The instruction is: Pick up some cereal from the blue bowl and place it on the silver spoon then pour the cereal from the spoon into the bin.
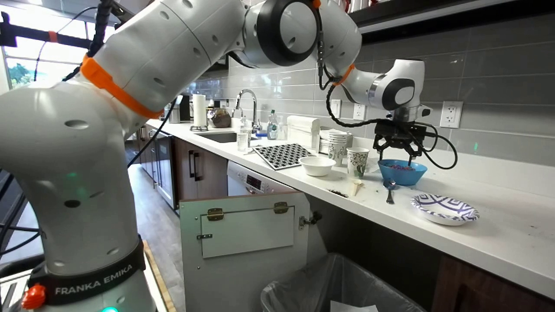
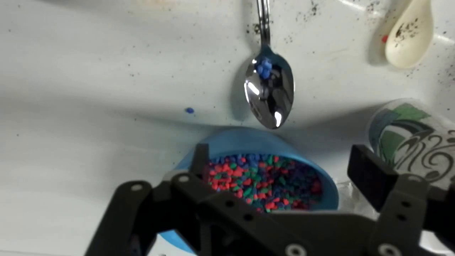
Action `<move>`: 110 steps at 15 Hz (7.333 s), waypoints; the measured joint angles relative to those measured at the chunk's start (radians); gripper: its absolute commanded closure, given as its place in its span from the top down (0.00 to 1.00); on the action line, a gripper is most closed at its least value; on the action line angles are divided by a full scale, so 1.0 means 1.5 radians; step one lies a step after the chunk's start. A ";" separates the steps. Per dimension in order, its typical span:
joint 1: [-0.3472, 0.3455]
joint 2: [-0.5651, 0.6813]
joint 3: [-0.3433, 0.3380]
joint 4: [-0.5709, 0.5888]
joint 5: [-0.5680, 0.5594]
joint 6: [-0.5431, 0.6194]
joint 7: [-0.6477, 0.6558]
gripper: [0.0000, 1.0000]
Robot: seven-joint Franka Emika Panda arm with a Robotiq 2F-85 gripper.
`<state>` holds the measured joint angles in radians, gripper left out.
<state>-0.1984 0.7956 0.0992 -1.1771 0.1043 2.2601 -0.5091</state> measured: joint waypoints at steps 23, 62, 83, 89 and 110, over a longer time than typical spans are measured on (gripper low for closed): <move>0.016 0.261 0.039 0.369 -0.004 -0.022 -0.081 1.00; 0.025 0.272 0.032 0.452 -0.006 -0.029 -0.036 0.03; 0.029 0.230 0.003 0.450 -0.029 -0.312 0.025 0.03; 0.029 0.232 -0.009 0.443 -0.036 -0.316 0.041 0.03; 0.020 0.236 -0.009 0.384 -0.035 -0.313 0.051 0.03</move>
<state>-0.1691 1.1493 0.0852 -0.6018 0.0513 1.7912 -0.4332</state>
